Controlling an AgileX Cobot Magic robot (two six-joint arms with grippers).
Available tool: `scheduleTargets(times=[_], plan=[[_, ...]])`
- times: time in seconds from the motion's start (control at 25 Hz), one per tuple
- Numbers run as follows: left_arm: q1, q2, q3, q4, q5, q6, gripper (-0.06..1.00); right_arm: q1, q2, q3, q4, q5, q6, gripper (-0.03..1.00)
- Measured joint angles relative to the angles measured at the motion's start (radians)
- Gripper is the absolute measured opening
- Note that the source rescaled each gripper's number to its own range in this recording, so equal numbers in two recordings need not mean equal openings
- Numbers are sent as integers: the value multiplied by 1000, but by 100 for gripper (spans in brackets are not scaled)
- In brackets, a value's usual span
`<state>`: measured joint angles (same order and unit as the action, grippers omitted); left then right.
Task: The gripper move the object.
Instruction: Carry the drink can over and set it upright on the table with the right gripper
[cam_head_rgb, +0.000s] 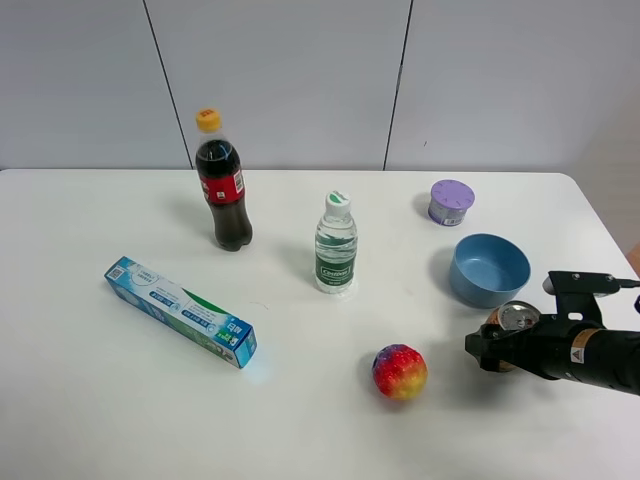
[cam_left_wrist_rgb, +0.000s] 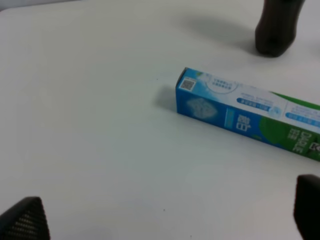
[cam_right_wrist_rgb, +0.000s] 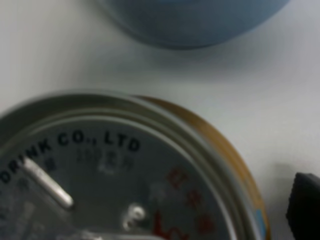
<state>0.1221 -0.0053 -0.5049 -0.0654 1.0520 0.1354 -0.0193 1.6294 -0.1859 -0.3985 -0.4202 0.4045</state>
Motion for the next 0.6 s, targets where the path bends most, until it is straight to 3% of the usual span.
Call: scheduleTargets(times=[0.2, 0.6], plan=[[0, 0, 0, 0, 0, 0, 100, 0, -15, 0, -9, 10, 0, 97], [0, 0, 0, 0, 0, 0, 100, 0, -265, 0, -20, 249, -1, 99]])
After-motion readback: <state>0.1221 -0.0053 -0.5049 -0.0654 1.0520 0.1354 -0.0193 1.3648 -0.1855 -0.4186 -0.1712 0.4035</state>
